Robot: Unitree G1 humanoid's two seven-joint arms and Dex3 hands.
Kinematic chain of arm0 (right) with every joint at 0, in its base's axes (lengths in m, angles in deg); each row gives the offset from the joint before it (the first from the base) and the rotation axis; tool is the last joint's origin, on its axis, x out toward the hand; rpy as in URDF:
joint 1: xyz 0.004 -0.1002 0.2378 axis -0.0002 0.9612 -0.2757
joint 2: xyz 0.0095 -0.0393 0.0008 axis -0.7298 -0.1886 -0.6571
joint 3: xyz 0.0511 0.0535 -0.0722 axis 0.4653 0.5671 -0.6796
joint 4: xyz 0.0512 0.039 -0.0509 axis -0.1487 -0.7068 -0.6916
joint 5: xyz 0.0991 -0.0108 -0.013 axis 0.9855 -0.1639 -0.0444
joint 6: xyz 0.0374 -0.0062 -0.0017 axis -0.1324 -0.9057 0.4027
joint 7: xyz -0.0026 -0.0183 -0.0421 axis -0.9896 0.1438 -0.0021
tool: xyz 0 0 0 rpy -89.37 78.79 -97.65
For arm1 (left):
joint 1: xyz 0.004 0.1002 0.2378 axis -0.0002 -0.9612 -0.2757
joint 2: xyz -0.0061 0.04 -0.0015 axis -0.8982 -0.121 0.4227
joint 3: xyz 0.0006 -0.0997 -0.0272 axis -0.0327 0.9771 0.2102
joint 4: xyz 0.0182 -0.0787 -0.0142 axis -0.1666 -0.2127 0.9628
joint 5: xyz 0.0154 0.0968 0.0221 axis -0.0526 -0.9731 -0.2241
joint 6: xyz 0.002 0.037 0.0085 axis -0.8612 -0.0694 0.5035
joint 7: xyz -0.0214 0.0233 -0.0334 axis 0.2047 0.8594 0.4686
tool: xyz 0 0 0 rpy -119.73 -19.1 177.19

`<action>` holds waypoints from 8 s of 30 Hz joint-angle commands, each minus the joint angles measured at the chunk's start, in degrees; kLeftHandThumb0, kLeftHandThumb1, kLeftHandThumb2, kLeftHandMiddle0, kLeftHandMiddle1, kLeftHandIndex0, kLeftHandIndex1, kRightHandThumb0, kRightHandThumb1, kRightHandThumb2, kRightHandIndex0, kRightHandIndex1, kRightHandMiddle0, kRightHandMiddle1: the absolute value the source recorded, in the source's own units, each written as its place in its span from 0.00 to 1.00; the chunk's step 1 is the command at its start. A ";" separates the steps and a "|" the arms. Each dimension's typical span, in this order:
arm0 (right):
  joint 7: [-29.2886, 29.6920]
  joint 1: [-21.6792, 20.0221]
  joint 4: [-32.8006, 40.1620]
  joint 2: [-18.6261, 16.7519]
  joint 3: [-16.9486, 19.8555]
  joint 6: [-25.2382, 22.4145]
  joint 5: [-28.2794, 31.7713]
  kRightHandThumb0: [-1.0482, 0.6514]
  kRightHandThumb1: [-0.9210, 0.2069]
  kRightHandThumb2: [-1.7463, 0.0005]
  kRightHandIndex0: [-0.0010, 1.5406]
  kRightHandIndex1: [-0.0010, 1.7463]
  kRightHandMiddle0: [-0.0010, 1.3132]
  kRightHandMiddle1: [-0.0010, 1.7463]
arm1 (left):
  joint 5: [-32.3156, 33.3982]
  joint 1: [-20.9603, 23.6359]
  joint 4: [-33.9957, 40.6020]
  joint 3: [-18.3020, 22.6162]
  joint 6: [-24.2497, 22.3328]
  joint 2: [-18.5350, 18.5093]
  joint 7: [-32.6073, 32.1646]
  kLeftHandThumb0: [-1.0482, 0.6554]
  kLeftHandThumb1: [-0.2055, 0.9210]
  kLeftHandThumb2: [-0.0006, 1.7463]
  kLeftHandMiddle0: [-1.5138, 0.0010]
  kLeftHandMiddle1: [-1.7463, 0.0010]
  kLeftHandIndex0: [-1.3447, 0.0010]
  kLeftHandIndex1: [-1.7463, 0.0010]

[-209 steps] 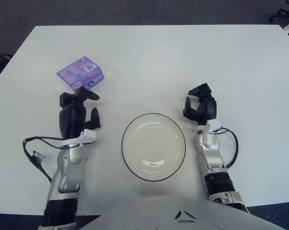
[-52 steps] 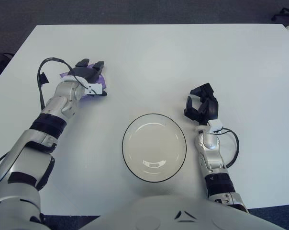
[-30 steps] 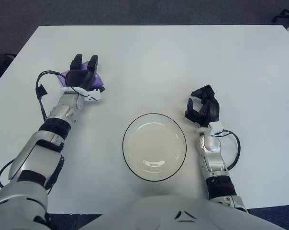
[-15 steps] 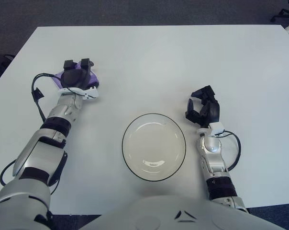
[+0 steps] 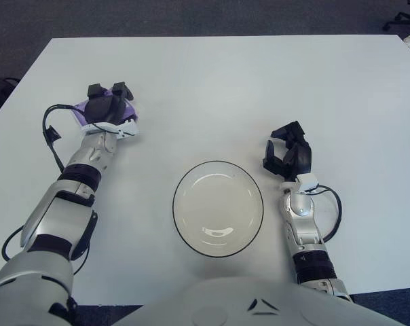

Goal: Put the tissue paper into the plate.

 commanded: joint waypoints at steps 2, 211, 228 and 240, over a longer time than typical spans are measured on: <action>-0.28 6.70 -4.92 1.55 1.49 -5.02 -0.26 0.38 0.31 0.43 0.42 0.86 0.32 1.00 | 0.88 -8.09 -6.23 -1.52 0.05 2.32 4.18 0.62 0.14 0.96 0.40 0.09 0.49 0.00; 2.06 5.12 -7.58 -0.72 0.45 1.36 -1.12 0.36 0.40 0.36 0.47 0.87 0.37 1.00 | 50.64 -30.19 74.85 2.48 29.75 3.64 72.02 0.10 0.98 0.53 0.98 0.89 0.99 0.89; 3.17 4.95 -8.60 0.52 0.16 -1.59 -2.04 0.36 0.40 0.35 0.49 0.90 0.37 1.00 | 40.63 -26.52 74.67 8.71 34.02 -3.40 75.31 0.00 1.00 0.47 1.00 1.00 1.00 1.00; 3.91 8.03 -0.49 -0.94 -1.72 -4.79 -4.17 0.37 0.36 0.39 0.45 0.83 0.35 1.00 | 36.19 -22.06 81.27 8.42 23.66 -11.18 78.47 0.00 1.00 0.40 1.00 1.00 1.00 1.00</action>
